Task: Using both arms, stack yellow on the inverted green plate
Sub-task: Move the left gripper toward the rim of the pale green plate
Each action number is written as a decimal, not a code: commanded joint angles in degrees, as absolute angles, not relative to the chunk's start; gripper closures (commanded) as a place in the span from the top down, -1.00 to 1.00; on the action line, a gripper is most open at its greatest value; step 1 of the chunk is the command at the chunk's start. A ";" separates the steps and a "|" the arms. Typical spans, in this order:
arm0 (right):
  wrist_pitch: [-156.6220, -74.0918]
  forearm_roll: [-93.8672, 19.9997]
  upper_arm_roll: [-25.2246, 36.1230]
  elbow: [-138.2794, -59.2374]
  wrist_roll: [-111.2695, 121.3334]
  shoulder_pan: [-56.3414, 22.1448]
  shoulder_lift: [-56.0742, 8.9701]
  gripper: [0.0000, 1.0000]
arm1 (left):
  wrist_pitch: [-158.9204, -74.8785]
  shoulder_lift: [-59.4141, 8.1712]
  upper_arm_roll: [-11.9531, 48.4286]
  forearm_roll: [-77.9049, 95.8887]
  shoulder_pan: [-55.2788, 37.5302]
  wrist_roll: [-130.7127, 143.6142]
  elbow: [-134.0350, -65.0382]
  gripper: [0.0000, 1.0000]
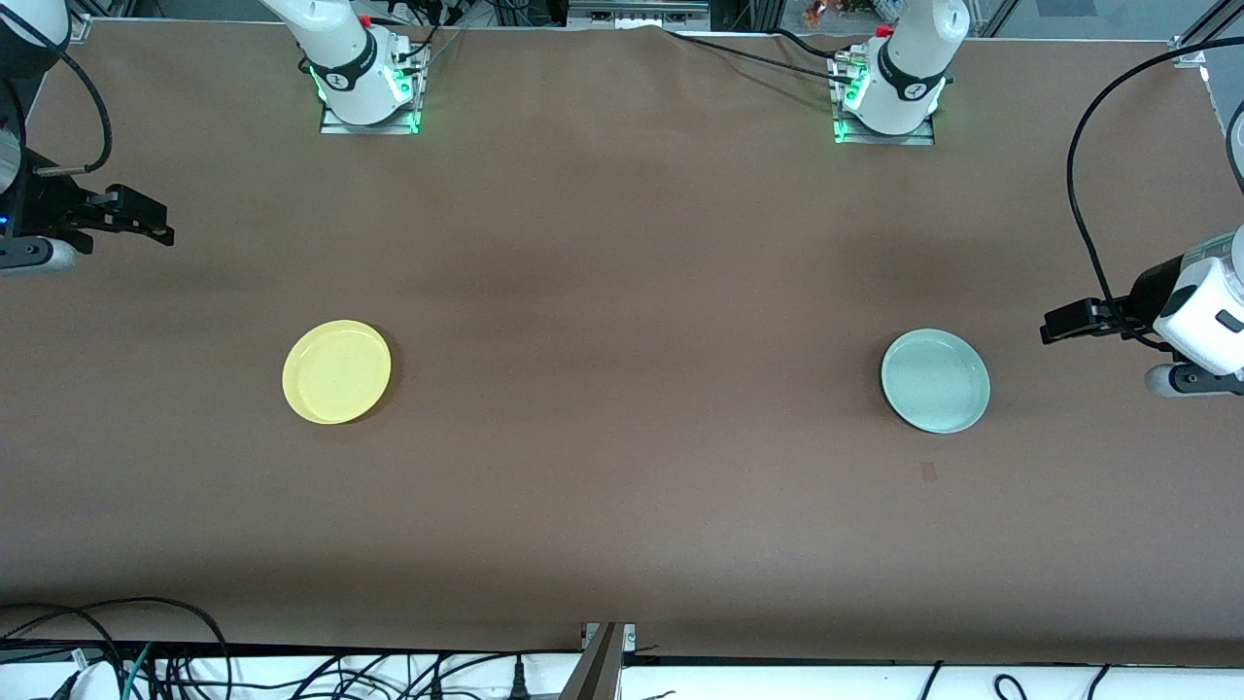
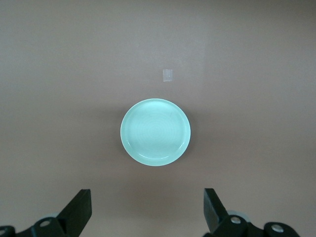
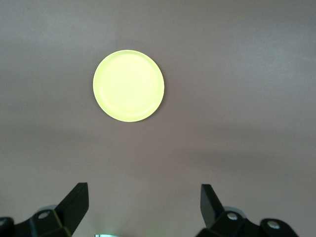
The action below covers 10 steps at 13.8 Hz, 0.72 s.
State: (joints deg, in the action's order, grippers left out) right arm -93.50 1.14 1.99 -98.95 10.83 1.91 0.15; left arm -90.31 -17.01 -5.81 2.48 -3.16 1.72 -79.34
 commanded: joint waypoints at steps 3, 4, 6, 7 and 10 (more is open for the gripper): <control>-92.37 1.05 1.14 -97.29 10.11 2.55 -0.62 1.00 | -90.00 -17.67 -5.98 4.22 -3.51 1.06 -77.78 1.00; -92.29 1.05 1.14 -97.29 10.11 2.55 -0.62 1.00 | -90.00 -17.67 -5.98 4.22 -3.43 0.97 -77.78 1.00; -92.29 0.97 1.14 -97.29 10.02 2.64 -0.62 1.00 | -90.00 -17.67 -5.98 4.22 -3.43 0.97 -77.78 1.00; -92.29 1.05 1.14 -97.29 10.02 2.64 -0.62 1.00 | -90.00 -17.67 -5.98 4.31 -3.25 0.97 -77.78 1.00; -92.29 0.97 1.14 -97.29 10.02 2.64 -0.62 1.00 | -90.00 -17.75 -6.06 4.31 -2.81 0.70 -77.87 1.00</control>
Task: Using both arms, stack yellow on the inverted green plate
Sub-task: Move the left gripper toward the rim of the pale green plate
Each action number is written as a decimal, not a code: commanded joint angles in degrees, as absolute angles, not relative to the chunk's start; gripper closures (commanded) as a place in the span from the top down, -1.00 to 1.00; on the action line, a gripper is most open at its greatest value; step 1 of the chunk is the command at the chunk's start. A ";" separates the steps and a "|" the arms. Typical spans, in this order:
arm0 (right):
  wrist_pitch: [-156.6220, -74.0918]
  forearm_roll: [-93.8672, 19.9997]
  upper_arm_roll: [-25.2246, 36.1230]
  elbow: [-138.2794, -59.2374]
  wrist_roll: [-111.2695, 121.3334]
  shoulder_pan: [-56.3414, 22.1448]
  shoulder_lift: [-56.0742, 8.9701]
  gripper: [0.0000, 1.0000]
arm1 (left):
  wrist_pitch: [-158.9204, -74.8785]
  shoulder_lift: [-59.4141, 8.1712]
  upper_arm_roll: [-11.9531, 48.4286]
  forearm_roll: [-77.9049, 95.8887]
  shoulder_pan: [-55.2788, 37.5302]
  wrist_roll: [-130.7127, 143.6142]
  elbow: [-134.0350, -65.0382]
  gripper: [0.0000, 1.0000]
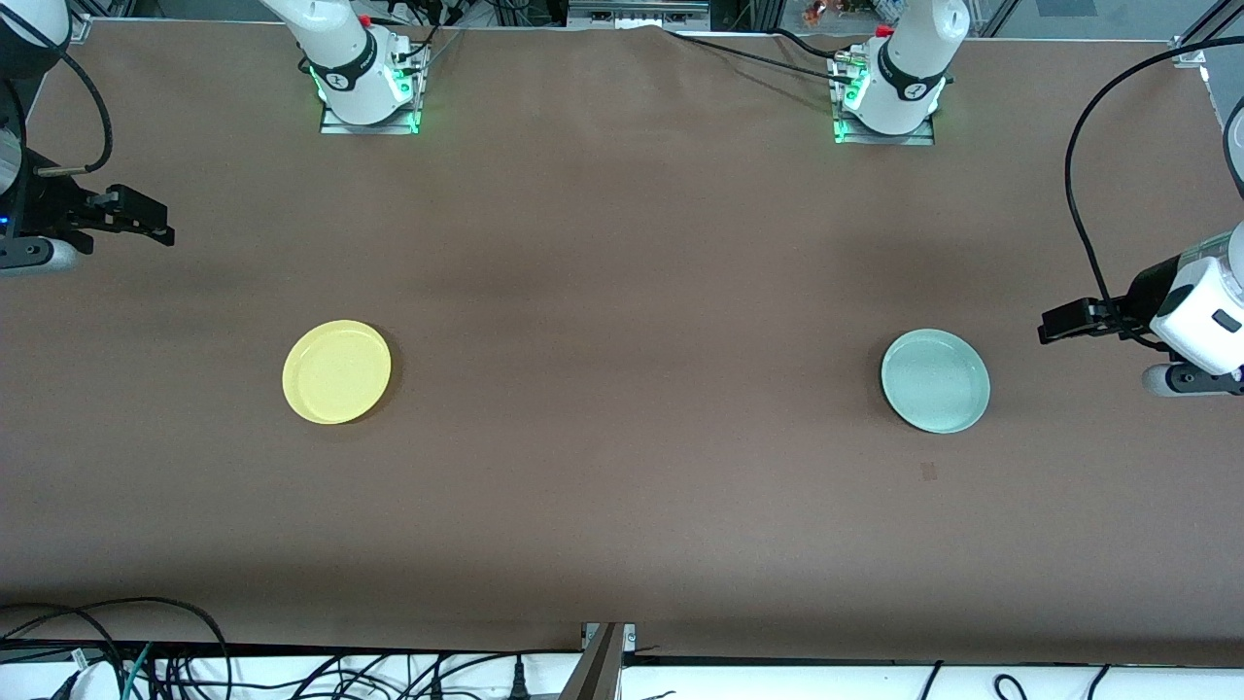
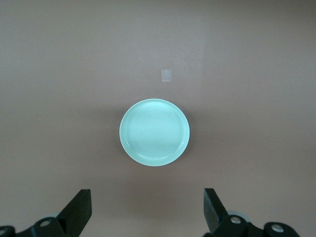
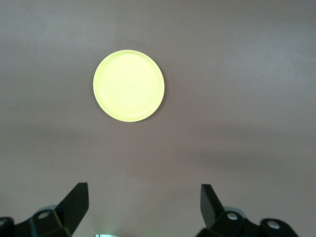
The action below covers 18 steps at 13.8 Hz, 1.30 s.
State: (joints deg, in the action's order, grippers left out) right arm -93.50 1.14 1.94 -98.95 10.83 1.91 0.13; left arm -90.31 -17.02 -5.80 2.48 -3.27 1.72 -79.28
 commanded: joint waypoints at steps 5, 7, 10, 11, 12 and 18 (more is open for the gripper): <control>-92.29 1.05 1.14 -97.29 10.11 2.64 -0.62 1.00 | -90.35 -20.38 -6.33 4.13 -1.59 0.44 -77.87 1.00; -92.29 0.97 1.14 -97.29 10.11 2.64 -0.62 1.00 | -90.53 -22.05 -6.15 4.48 -0.09 0.35 -77.87 1.00; -92.29 0.97 1.14 -97.29 10.11 2.64 -0.62 1.00 | -92.10 -24.95 -6.15 6.58 1.39 0.09 -77.96 1.00; -92.29 0.97 1.14 -97.29 10.02 2.64 -0.62 1.00 | -94.46 -26.44 -6.15 8.16 2.45 -0.09 -78.13 1.00; -92.29 1.05 1.14 -97.29 10.02 2.64 -0.62 1.00 | -96.31 -27.06 -6.07 8.61 2.98 -1.31 -78.83 1.00; -92.20 1.05 1.14 -97.29 10.11 2.64 -0.62 1.00 | -105.97 -35.06 -6.06 14.40 6.33 -9.20 -81.38 1.00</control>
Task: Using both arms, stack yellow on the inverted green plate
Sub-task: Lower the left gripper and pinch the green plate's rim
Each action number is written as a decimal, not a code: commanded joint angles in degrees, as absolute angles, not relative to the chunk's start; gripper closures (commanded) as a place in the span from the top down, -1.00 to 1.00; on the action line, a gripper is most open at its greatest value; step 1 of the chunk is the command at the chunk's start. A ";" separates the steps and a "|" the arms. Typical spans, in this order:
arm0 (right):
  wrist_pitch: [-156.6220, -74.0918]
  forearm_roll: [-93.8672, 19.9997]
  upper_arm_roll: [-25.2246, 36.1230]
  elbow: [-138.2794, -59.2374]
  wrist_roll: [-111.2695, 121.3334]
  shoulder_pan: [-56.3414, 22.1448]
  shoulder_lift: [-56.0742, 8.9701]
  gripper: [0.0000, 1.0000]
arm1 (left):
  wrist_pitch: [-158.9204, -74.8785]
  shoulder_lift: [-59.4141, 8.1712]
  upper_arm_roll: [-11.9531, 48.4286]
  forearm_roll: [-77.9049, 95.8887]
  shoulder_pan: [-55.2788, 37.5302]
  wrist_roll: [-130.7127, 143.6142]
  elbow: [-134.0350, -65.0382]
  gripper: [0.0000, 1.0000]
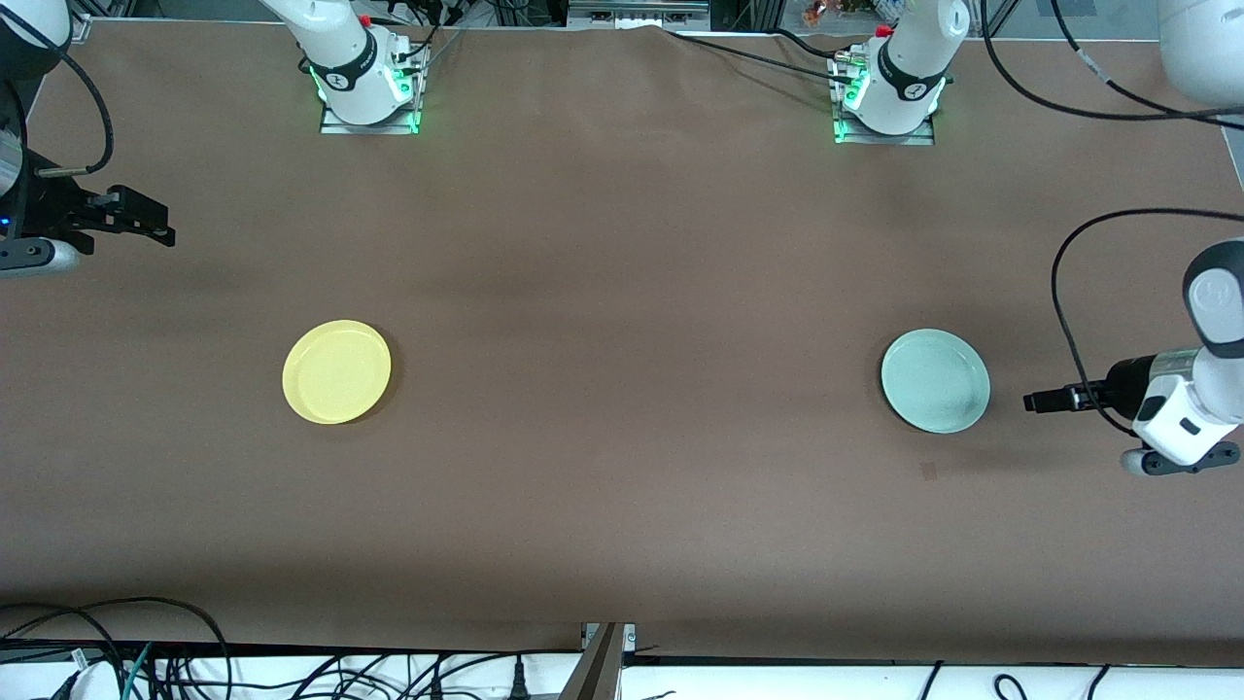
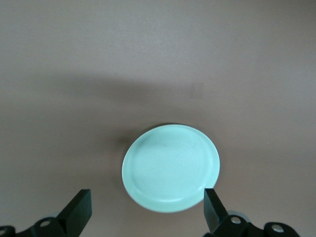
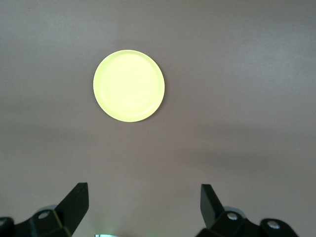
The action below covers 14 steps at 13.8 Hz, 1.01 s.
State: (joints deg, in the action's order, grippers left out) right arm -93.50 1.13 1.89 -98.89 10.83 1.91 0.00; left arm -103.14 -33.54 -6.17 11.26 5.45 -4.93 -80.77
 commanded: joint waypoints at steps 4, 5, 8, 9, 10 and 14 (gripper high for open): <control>-92.29 1.05 1.14 -97.29 10.11 2.64 -0.62 1.00 | -118.72 -34.63 -6.06 15.56 6.86 -14.41 -90.95 1.00; -92.29 1.05 1.14 -97.29 10.11 2.55 -0.62 1.00 | -119.00 -34.54 -6.06 16.34 6.94 -14.59 -91.84 1.00; -92.28 1.05 1.14 -97.29 10.11 2.55 -0.62 1.00 | -120.05 -34.37 -6.06 19.32 7.29 -17.39 -94.91 1.00; -92.29 1.05 1.14 -97.29 10.11 2.55 -0.62 1.00 | -122.49 -34.28 -6.06 19.94 7.29 -18.45 -96.66 1.00; -92.29 1.05 1.14 -97.29 10.11 2.55 -0.62 1.00 | -124.96 -33.76 -6.06 20.04 7.29 -19.41 -98.51 1.00; -92.29 1.05 1.14 -97.29 10.11 2.46 -0.62 1.00 | -128.93 -32.78 -6.06 20.13 7.29 -20.47 -102.91 1.00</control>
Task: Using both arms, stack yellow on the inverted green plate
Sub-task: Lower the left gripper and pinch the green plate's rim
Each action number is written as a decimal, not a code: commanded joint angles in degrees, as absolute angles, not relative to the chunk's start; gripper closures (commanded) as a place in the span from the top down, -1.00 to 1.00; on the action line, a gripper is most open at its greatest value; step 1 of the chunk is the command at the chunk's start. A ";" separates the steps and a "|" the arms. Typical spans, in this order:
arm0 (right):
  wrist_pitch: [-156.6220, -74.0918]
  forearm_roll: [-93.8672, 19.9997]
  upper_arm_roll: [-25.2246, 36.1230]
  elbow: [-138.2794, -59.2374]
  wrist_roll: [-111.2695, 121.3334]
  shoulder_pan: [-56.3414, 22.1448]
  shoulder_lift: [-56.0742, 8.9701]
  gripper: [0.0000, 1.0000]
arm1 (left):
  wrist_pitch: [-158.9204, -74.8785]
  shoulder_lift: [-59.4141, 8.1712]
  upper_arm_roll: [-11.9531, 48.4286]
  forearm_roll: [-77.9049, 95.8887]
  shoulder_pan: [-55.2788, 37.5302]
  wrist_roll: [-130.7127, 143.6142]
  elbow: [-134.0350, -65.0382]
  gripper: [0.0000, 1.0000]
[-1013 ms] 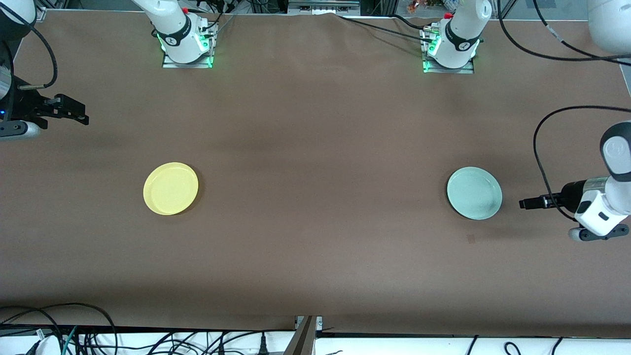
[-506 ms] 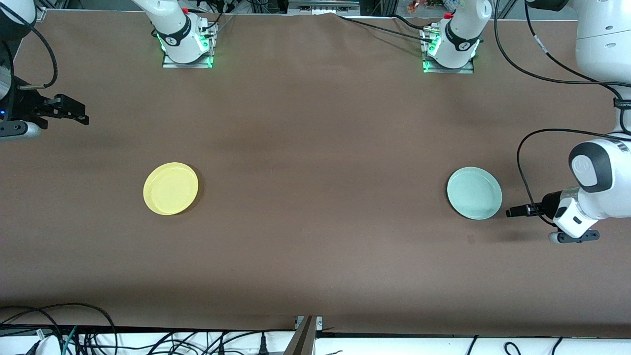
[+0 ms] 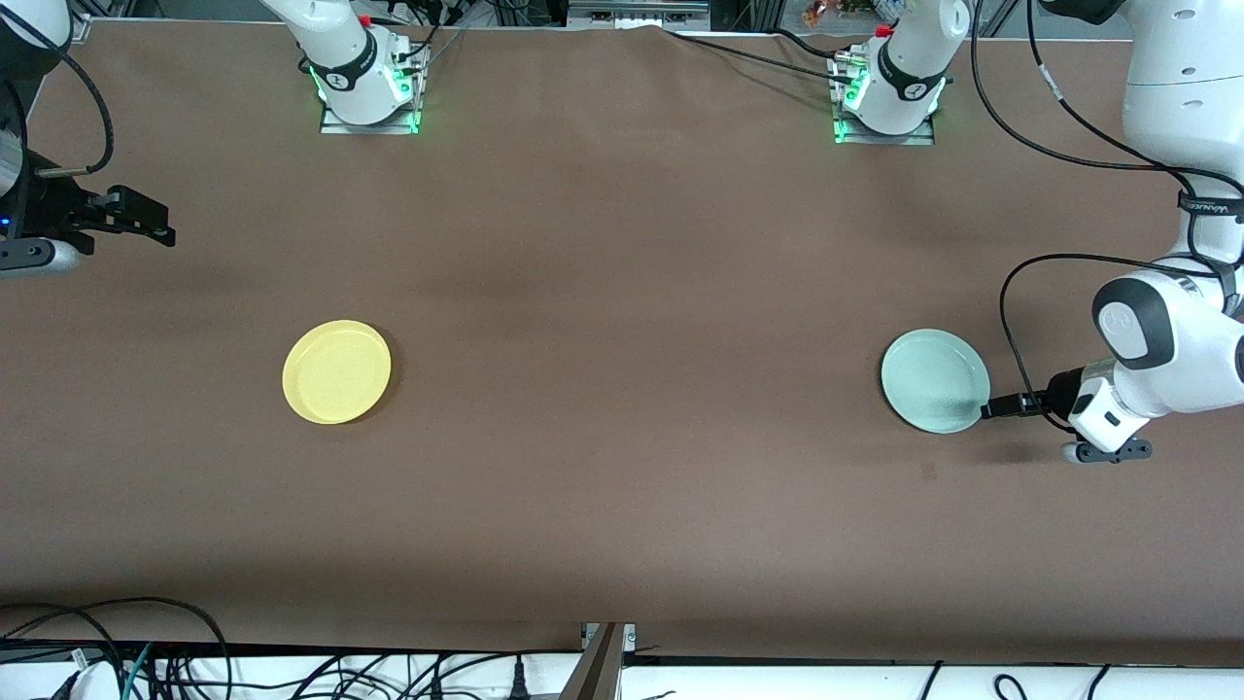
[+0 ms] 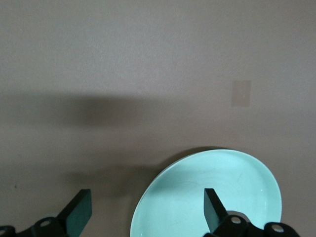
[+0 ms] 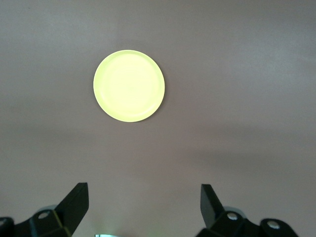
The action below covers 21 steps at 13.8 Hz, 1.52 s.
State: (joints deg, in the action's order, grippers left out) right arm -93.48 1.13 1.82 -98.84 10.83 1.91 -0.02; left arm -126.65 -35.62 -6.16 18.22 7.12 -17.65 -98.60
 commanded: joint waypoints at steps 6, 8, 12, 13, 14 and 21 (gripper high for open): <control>-92.28 1.05 1.14 -97.29 10.11 2.46 -0.62 1.00 | -133.15 -31.73 -6.33 28.47 7.29 -32.25 -108.54 1.00; -92.20 1.05 1.14 -97.29 10.11 2.46 -0.62 1.00 | -133.15 -31.64 -6.42 28.48 7.38 -33.83 -108.54 1.00; -92.20 1.05 1.14 -97.29 10.11 2.46 -0.62 1.00 | -135.43 -31.29 -6.59 28.65 7.38 -36.90 -110.65 1.00; -92.28 1.05 1.14 -97.29 10.11 2.46 -0.62 1.00 | -135.53 -31.29 -6.59 29.44 7.38 -37.78 -110.74 1.00; -92.29 1.05 1.14 -97.29 10.11 2.55 -0.62 1.00 | -135.53 -31.29 -6.59 29.97 7.38 -38.75 -110.83 1.00; -92.29 1.05 1.14 -97.29 10.11 2.55 -0.62 1.00 | -135.53 -31.38 -6.85 30.23 7.30 -42.27 -111.88 -0.31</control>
State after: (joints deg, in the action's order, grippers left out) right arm -93.45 1.13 1.78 -98.84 10.83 1.91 -0.02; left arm -134.91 -33.23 -6.59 28.09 7.31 -38.43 -109.71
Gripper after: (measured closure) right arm 0.000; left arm 0.507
